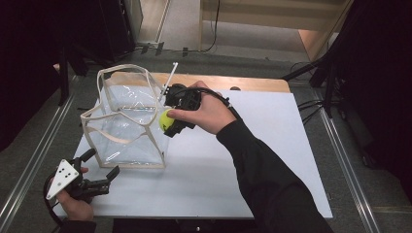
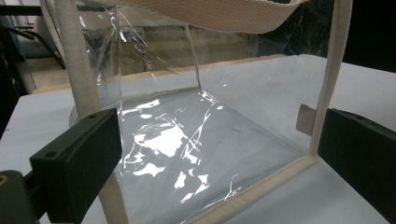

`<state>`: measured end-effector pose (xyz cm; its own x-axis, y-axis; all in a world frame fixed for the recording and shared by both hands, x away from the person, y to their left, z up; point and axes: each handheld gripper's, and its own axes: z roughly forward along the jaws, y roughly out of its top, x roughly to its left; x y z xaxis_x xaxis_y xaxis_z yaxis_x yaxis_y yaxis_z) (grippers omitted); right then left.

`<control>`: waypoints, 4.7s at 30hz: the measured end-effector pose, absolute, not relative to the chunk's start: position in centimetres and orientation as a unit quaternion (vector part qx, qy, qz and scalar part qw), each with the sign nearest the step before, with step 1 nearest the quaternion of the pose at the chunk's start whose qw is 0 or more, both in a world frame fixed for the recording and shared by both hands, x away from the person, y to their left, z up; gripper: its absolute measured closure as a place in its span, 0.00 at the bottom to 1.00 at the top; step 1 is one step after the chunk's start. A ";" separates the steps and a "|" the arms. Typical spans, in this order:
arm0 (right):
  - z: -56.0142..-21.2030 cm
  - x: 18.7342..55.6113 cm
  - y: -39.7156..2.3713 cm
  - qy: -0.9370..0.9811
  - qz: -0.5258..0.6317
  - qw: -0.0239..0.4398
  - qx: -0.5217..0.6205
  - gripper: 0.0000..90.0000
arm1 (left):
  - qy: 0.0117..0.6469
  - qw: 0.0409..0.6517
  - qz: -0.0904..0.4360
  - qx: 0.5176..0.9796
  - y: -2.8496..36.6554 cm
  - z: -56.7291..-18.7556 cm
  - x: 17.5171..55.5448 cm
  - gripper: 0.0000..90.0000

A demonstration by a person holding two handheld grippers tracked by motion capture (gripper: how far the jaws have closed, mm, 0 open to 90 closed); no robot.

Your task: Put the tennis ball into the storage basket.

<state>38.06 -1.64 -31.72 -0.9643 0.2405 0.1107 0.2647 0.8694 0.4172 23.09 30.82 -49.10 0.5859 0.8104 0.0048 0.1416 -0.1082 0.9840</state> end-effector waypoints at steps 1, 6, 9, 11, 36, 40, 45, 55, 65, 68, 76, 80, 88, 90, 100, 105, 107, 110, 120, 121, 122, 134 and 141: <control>-31.6 38.2 -1.6 -0.967 -0.220 0.027 -0.129 0.27 | 0.348 0.570 0.293 0.684 30.8 -49.1 23.1 0.00; -30.6 38.4 -1.6 -0.965 -0.228 0.032 -0.126 0.27 | 0.348 0.570 0.293 0.684 30.8 -49.1 23.1 0.00; -30.2 38.4 -1.6 -0.964 -0.233 0.032 -0.126 0.27 | 0.347 0.570 0.293 0.685 30.8 -49.1 23.1 0.00; -29.9 38.5 -1.5 -0.963 -0.238 0.036 -0.122 0.27 | 0.346 0.570 0.293 0.685 30.8 -49.1 23.1 0.00; -27.6 39.0 -1.1 -0.961 -0.249 0.029 -0.117 0.27 | 0.346 0.569 0.294 0.686 30.7 -49.1 23.1 0.00; -27.1 39.2 -0.7 -0.961 -0.251 0.026 -0.114 0.27 | 0.347 0.569 0.294 0.685 30.7 -49.1 23.1 0.00; -26.7 39.4 -0.1 -0.962 -0.250 0.025 -0.109 0.27 | 0.347 0.569 0.293 0.685 30.7 -49.1 23.1 0.00; -26.0 39.8 1.7 -0.964 -0.247 0.018 -0.099 0.27 | 0.347 0.568 0.292 0.686 30.7 -49.1 23.1 0.00; -26.4 40.4 3.3 -0.965 -0.241 0.016 -0.097 0.27 | 0.346 0.571 0.291 0.685 30.7 -49.1 23.1 0.00; -26.6 40.7 3.7 -0.965 -0.243 0.020 -0.097 0.27 | 0.345 0.573 0.291 0.684 30.7 -49.1 23.1 0.00; -27.2 41.1 4.8 -0.966 -0.238 0.017 -0.098 0.27 | 0.346 0.572 0.290 0.685 30.7 -49.1 23.1 0.00; -27.7 41.5 5.0 -0.967 -0.235 0.016 -0.097 0.27 | 0.345 0.571 0.291 0.686 30.7 -49.1 23.1 0.00; -28.5 41.9 5.6 -0.969 -0.228 0.010 -0.098 0.27 | 0.345 0.572 0.291 0.686 30.7 -49.1 23.1 0.00; -28.7 41.9 5.8 -0.970 -0.223 0.007 -0.097 0.27 | 0.345 0.572 0.291 0.686 30.8 -49.1 23.1 0.00; -29.8 42.0 6.3 -0.977 -0.197 0.000 -0.087 0.26 | 0.345 0.572 0.290 0.685 30.8 -49.1 23.1 0.00; -30.4 41.8 6.7 -0.981 -0.178 0.001 -0.071 0.26 | 0.345 0.573 0.290 0.685 30.8 -49.1 23.1 0.00; -30.5 41.8 6.6 -0.983 -0.170 0.000 -0.069 0.26 | 0.345 0.572 0.290 0.685 30.8 -49.1 23.1 0.00; -30.6 41.8 6.3 -0.985 -0.162 0.000 -0.066 0.26 | 0.345 0.572 0.290 0.685 30.8 -49.1 23.2 0.00; -30.3 41.1 5.4 -0.976 -0.204 -0.020 -0.071 0.14 | 0.346 0.572 0.290 0.684 30.8 -49.1 23.1 0.00; -30.2 41.0 5.2 -0.975 -0.208 -0.020 -0.075 0.13 | 0.346 0.572 0.290 0.684 30.8 -49.1 23.1 0.00; -30.2 41.0 5.1 -0.973 -0.214 -0.021 -0.078 0.11 | 0.346 0.572 0.291 0.685 30.8 -49.1 23.1 0.00; -29.0 40.6 3.1 -0.953 -0.282 -0.032 -0.106 0.00 | 0.347 0.572 0.290 0.684 30.8 -49.1 23.1 0.00; -29.0 40.1 1.5 -0.942 -0.306 -0.043 -0.133 0.00 | 0.346 0.571 0.292 0.685 30.7 -49.1 23.2 0.00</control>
